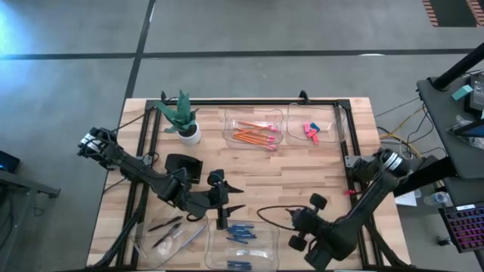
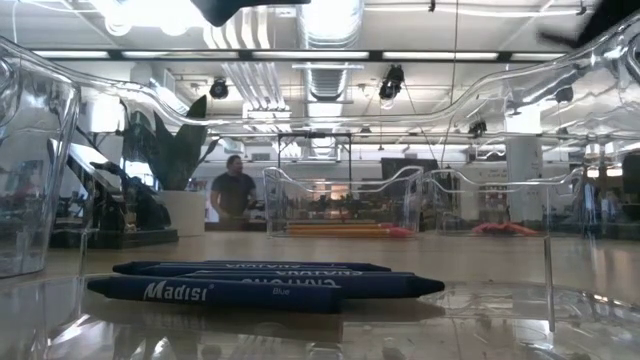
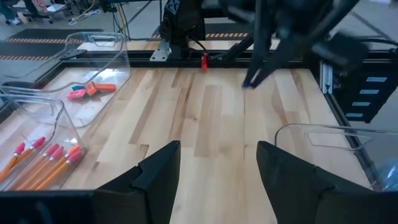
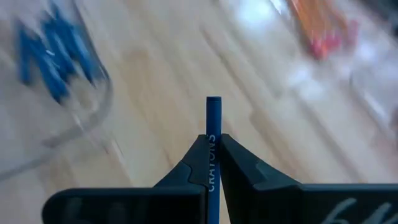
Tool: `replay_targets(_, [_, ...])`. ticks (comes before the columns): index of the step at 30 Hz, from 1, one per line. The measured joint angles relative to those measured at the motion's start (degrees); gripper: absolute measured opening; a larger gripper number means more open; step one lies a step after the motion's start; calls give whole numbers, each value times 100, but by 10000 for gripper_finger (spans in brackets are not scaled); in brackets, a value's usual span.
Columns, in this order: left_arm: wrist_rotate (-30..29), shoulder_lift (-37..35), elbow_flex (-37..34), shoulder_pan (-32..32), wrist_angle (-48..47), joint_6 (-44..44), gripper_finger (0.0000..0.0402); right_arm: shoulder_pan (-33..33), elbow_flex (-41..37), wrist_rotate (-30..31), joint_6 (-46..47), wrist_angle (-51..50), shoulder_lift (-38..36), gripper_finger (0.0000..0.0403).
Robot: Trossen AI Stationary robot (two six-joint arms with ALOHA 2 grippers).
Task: Sort crayons/erasers/pens/pencils in bins
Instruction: Put the blue crayon into the bottom right transparent bin
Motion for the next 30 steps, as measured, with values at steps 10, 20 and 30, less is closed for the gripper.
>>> replay_targets(10, [0, 0, 0, -4, 7, -121, 198, 7, -68, 1168, -3725, 3330, -653, 13])
replay_targets(20, [-2, 0, -27, -11, -7, -278, 198, -193, -102, 584, -6166, 6700, 388, 13])
replay_targets(30, [-2, 0, -31, -84, -28, -288, 198, -741, -109, -407, -5678, 6957, 897, 13])
